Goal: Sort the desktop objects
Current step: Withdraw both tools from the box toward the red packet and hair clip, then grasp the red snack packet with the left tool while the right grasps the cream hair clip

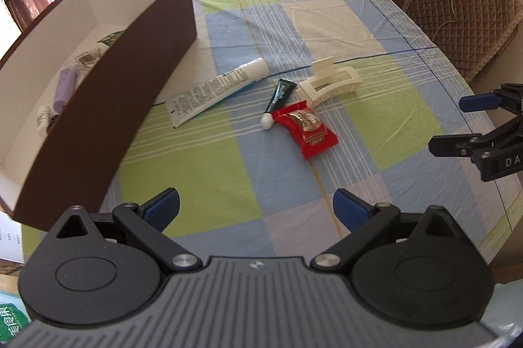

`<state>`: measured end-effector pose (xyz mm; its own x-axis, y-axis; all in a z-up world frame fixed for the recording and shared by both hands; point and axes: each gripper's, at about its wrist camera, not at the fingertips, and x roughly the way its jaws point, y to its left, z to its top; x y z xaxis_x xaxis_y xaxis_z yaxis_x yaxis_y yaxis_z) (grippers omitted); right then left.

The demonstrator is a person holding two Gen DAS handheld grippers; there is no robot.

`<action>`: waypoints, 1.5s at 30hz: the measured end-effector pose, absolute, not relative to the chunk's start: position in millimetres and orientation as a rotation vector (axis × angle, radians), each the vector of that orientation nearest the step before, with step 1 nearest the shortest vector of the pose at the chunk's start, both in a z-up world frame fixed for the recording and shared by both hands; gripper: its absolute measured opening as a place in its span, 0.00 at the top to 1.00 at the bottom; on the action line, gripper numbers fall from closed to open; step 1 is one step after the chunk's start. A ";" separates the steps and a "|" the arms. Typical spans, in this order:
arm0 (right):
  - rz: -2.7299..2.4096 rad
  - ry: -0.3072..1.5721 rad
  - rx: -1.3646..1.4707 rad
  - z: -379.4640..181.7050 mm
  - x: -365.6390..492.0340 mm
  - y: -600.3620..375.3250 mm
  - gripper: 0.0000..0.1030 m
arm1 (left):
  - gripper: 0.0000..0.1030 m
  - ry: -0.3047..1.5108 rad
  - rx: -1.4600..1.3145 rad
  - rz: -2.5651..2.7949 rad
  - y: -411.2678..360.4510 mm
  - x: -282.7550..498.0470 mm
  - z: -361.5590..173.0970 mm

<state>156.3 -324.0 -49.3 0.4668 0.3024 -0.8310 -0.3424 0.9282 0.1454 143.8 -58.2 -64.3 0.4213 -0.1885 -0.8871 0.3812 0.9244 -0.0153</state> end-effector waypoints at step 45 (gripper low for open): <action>1.169 0.916 -0.581 -125.1 306.3 -287.1 0.28 | 0.76 1.146 0.088 -0.309 -102.6 193.3 -140.4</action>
